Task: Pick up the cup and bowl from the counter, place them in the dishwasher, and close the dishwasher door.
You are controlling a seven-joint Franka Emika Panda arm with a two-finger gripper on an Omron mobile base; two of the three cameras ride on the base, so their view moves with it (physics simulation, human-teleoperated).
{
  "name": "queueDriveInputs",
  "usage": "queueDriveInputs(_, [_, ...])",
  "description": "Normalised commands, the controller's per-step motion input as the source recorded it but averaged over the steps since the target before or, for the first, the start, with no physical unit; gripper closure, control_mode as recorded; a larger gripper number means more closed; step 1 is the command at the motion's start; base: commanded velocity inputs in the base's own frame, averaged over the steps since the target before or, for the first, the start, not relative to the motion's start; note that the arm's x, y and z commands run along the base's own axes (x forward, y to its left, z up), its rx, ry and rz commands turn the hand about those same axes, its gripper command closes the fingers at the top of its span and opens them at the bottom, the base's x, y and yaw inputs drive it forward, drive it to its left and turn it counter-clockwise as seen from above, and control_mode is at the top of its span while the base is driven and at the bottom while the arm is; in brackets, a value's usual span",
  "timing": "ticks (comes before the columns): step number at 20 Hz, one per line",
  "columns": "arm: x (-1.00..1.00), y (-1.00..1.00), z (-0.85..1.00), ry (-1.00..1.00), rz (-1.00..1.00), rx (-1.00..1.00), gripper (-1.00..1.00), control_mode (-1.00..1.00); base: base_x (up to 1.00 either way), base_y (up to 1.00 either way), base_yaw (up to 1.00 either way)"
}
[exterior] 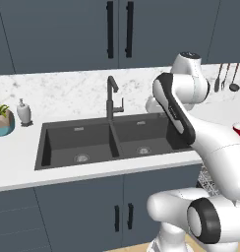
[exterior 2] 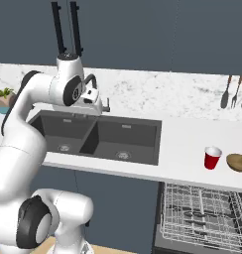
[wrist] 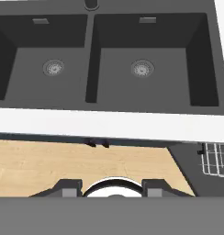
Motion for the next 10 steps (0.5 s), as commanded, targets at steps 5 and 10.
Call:
queueDriveInputs(5, [-0.22, 0.0, 0.0, 0.0, 0.0, 0.0, -1.0, -1.0, 0.0, 0.0, 0.0])
queueDriveInputs(10, [-0.55, 0.09, -0.18, 0.02, 0.0, 0.0, -1.0, -1.0, 0.0, 0.0, 0.0])
